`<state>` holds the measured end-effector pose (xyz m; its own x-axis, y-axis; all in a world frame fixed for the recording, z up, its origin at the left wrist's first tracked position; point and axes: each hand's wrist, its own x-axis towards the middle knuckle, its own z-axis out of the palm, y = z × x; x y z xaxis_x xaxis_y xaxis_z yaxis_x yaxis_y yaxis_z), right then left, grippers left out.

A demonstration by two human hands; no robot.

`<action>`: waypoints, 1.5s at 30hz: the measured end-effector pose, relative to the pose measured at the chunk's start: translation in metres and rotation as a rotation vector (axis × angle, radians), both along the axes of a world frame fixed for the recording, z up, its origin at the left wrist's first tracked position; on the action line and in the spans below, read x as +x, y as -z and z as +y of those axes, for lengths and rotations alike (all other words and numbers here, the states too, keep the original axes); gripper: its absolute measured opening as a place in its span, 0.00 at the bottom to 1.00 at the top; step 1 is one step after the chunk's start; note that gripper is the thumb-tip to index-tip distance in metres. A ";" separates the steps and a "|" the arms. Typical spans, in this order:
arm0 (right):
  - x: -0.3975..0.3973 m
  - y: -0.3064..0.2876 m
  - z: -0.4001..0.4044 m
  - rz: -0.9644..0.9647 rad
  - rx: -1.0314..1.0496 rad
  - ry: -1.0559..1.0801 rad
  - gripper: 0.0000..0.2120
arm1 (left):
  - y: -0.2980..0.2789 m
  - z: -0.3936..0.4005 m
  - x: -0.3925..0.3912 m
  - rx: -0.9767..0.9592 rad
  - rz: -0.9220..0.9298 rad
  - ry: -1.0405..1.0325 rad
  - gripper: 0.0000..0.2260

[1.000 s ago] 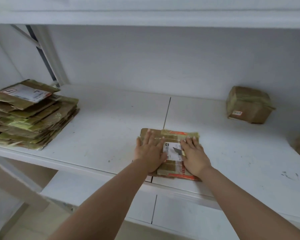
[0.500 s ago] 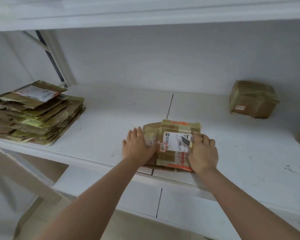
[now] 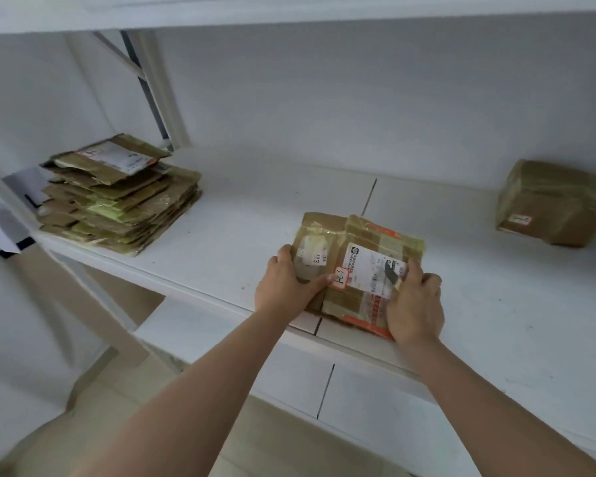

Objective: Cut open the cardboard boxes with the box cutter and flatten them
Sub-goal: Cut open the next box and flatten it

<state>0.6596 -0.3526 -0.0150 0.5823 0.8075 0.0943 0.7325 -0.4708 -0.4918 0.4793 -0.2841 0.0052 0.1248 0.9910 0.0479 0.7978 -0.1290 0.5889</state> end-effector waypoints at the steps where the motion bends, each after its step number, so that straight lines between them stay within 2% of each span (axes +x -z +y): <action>1: -0.004 -0.003 0.003 0.031 0.028 -0.006 0.26 | -0.006 0.003 -0.005 0.014 0.030 -0.007 0.40; 5: -0.040 -0.014 0.022 0.081 0.146 -0.041 0.25 | -0.021 0.016 -0.040 0.083 0.207 -0.060 0.36; 9: -0.095 -0.018 0.052 0.119 0.173 -0.001 0.13 | -0.033 0.031 -0.092 0.152 0.336 -0.100 0.42; 10: -0.111 -0.019 0.060 0.130 0.168 0.025 0.13 | -0.037 0.035 -0.108 0.178 0.355 -0.097 0.43; 15: -0.205 -0.044 0.098 0.092 0.264 -0.024 0.22 | -0.074 0.066 -0.206 0.318 0.374 -0.071 0.47; 19: -0.263 -0.062 0.124 0.110 0.346 -0.030 0.24 | -0.091 0.085 -0.269 0.397 0.335 -0.049 0.48; 24: -0.315 -0.090 0.163 0.119 0.441 -0.043 0.23 | -0.116 0.127 -0.317 0.505 0.270 -0.039 0.40; 30: -0.353 -0.145 0.226 0.178 0.534 -0.082 0.21 | -0.156 0.198 -0.358 0.416 0.061 0.010 0.30; 34: -0.379 -0.173 0.268 0.200 0.500 -0.130 0.17 | -0.175 0.239 -0.386 0.428 -0.036 -0.040 0.27; 39: -0.407 -0.187 0.308 0.184 0.438 -0.198 0.17 | -0.190 0.282 -0.412 0.407 -0.028 -0.100 0.24; 43: -0.415 -0.182 0.321 0.030 0.387 -0.170 0.19 | -0.180 0.307 -0.413 0.380 -0.053 -0.066 0.24; 45: -0.417 -0.172 0.323 -0.037 0.339 -0.168 0.21 | -0.167 0.315 -0.412 0.319 -0.116 -0.024 0.27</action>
